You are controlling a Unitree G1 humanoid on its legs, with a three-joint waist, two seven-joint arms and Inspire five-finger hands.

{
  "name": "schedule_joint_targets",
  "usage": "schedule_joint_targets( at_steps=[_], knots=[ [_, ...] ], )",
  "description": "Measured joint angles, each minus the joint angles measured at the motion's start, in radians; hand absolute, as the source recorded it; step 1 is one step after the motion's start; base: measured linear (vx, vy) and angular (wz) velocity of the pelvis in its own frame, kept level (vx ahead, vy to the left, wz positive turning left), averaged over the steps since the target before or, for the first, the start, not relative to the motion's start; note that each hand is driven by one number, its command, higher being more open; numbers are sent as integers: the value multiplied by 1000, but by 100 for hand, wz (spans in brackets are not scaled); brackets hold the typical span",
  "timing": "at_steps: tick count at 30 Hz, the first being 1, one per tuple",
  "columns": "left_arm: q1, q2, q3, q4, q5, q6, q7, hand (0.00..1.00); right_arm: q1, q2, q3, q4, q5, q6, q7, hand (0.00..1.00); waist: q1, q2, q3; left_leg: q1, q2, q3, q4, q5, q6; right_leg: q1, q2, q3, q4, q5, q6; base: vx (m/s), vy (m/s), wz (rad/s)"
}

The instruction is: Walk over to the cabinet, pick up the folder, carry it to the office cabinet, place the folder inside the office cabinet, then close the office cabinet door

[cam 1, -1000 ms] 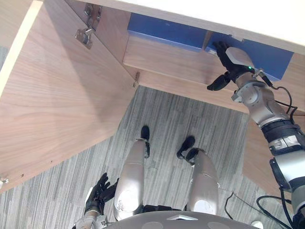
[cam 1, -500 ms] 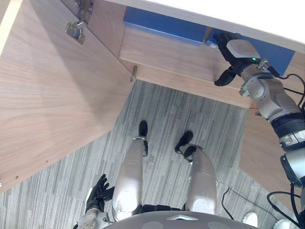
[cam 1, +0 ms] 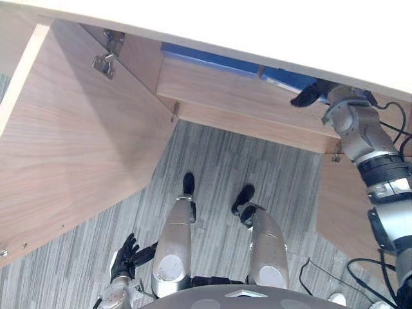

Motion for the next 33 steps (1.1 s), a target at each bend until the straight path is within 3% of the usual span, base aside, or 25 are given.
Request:
schedule_joint_targets(
  at_steps=[5,12,18,24,26,30,33],
  knots=[
    [-3,0,-1,57,0,2,2,100,61,60,-178,0,-65,124,-180,100,3,2,-66,22,8,-2,2,-2,-2,37,13,-6,-21,5,2,0,0,0],
    [-4,2,-7,113,29,3,-13,100,179,105,-216,0,-127,147,-255,100,2,25,-126,48,33,-1,40,-28,-8,81,38,0,-31,5,2,-52,-3,-7],
    [-17,26,-16,145,62,8,-19,100,335,186,-131,1,-219,113,-251,100,-1,34,-151,78,69,1,79,-54,-20,129,75,2,-41,4,-2,-29,-21,-9],
    [-46,55,-38,211,115,25,-16,100,530,258,-3,19,-290,-21,-226,100,2,33,-229,156,92,12,62,-72,-37,211,119,18,-113,20,-5,30,-20,-12],
    [-67,67,-51,253,117,29,-16,100,586,281,6,103,-291,-50,-223,100,0,34,-254,191,91,17,34,-71,-37,251,134,25,-165,42,-2,54,10,-10],
    [-97,76,-72,283,152,33,-7,100,670,332,-13,307,-287,-50,-203,100,-11,29,-296,250,81,30,-26,-57,-31,328,156,29,-280,99,8,55,7,-6],
    [-120,84,-75,322,158,42,16,100,729,438,-111,448,-245,-47,-196,100,-37,16,-328,305,67,54,-84,-41,-26,378,164,51,-368,142,12,44,37,-19]
  ],
)
